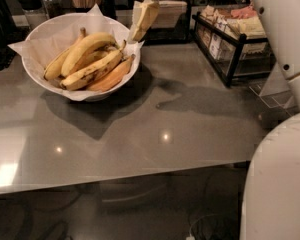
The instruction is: Pick banana from white bowl
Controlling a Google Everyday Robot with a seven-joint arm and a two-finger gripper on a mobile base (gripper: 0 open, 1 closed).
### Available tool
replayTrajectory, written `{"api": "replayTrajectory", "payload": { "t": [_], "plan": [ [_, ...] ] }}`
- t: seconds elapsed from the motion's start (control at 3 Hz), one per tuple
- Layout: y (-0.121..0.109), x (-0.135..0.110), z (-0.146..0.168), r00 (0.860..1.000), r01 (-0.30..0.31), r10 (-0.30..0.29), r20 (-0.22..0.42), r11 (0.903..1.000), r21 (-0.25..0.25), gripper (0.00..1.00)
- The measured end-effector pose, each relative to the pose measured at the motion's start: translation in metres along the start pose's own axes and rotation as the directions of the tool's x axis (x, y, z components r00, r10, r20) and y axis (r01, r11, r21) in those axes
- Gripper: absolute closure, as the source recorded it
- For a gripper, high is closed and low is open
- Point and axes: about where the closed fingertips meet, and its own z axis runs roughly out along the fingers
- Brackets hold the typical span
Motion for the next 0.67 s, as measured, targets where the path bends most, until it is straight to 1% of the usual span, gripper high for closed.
{"api": "replayTrajectory", "payload": {
  "t": [0.33, 0.67],
  "plan": [
    [-0.018, -0.005, 0.036, 0.997, 0.027, -0.026, 0.067, 0.9995, -0.016, 0.13],
    [-0.023, -0.004, 0.073, 0.993, 0.032, -0.026, 0.114, 0.9982, -0.052, 0.14]
  ]
}}
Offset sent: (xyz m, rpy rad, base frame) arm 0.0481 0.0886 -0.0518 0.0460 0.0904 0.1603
